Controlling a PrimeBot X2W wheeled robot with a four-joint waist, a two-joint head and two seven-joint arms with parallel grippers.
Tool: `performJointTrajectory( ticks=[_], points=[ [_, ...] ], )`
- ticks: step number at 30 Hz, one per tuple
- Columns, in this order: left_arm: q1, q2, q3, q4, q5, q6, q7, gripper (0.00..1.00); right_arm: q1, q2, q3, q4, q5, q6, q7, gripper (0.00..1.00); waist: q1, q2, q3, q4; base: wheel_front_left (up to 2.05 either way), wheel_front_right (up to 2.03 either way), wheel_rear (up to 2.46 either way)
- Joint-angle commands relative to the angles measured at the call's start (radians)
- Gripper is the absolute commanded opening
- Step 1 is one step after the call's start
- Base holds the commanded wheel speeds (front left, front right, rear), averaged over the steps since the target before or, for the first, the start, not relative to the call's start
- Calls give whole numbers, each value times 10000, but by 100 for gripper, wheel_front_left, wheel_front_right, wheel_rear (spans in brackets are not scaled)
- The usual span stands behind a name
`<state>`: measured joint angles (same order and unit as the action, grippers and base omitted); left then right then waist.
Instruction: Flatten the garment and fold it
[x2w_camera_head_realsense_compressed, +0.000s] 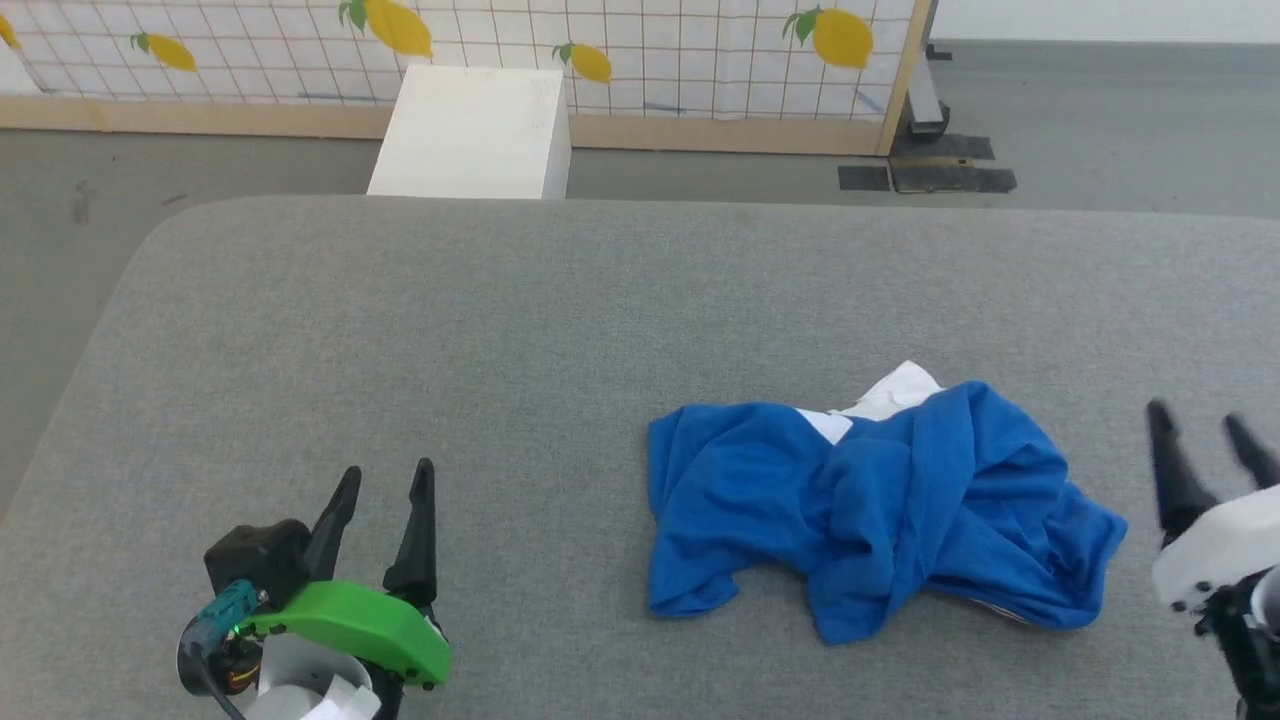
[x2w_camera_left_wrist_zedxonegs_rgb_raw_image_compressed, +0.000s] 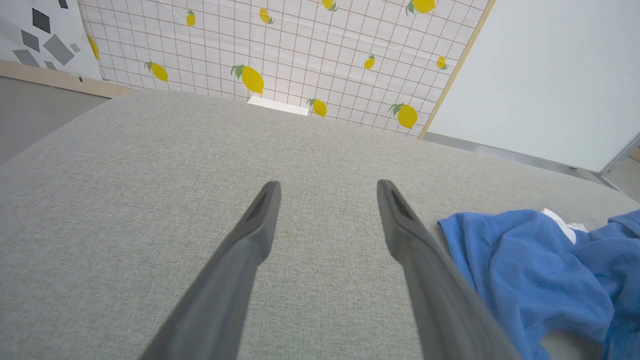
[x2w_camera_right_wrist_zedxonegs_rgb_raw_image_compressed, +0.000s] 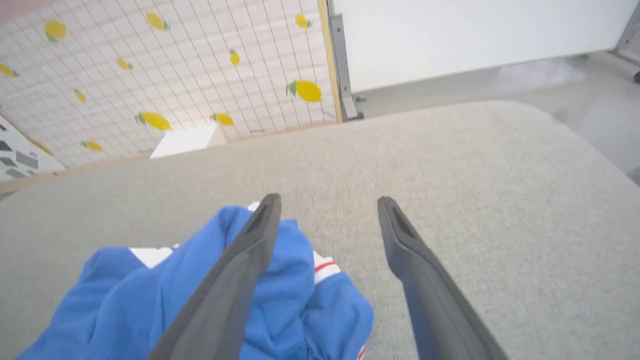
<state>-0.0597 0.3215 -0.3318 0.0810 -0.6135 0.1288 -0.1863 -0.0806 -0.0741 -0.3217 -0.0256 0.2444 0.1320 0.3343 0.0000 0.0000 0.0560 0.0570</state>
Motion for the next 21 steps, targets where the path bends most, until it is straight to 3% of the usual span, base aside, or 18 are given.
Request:
performJointTrajectory(
  ticks=[1, 5, 12, 16, 21],
  points=[
    [143, 92, 30, -49, -97, 43, 11, 100, -4, 61, -87, -250, 4, -13, -538, 100, 0, 0, -92, -84, 0, 0, 0],
    [259, 97, 31, -95, -137, 93, 10, 100, 281, 179, -273, -515, -15, -13, -1763, 100, 0, 0, -186, -214, 0, 0, 0],
    [-20, -40, -471, -127, -153, -84, 569, 100, 558, 233, -345, -252, 87, -13, -2270, 100, 0, 0, -82, -413, 0, 0, 0],
    [-1173, -278, -1431, 23, -47, -555, 1948, 100, 520, 236, -400, -229, -22, -13, -2287, 100, 0, 0, 157, -413, 0, 0, 0],
    [-2878, -635, -2594, 767, -33, -878, 4675, 100, 335, 237, -261, -108, -27, -13, -2264, 100, 0, 0, 414, -567, 0, 0, 0]
  ],
)
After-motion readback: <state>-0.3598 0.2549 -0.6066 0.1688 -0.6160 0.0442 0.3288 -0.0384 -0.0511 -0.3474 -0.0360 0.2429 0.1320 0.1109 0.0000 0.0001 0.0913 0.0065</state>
